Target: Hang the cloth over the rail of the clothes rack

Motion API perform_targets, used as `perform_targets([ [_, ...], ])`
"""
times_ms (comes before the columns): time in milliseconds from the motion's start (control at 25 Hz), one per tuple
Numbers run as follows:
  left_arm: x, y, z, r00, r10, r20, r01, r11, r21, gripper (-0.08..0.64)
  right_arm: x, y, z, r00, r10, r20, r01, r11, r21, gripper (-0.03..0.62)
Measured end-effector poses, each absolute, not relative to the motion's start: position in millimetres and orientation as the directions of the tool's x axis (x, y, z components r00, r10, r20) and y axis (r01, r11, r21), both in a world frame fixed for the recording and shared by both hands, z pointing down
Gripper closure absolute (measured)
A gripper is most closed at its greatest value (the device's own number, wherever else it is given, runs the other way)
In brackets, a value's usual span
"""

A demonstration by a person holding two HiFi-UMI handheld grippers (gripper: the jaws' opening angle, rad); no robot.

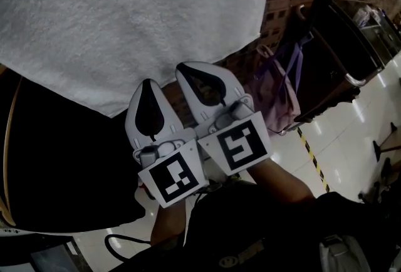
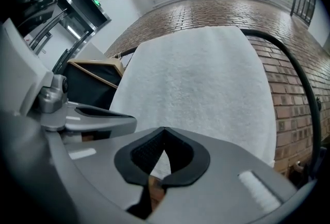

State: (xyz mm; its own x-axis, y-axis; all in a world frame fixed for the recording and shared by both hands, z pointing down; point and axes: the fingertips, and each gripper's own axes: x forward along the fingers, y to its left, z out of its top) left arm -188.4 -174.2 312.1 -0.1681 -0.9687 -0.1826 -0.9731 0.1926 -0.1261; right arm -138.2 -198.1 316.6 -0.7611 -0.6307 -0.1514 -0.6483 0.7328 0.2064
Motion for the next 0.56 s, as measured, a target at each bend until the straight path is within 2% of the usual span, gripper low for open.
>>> perform_targets([
  [560,-178.2,-165.3,309.6,-0.142,-0.973,-0.182,-0.978,0.167,-0.127,0.540,-130.8,-187.7,315.7,-0.760,-0.634,-0.141,-0.650,0.736,0.192,0.588],
])
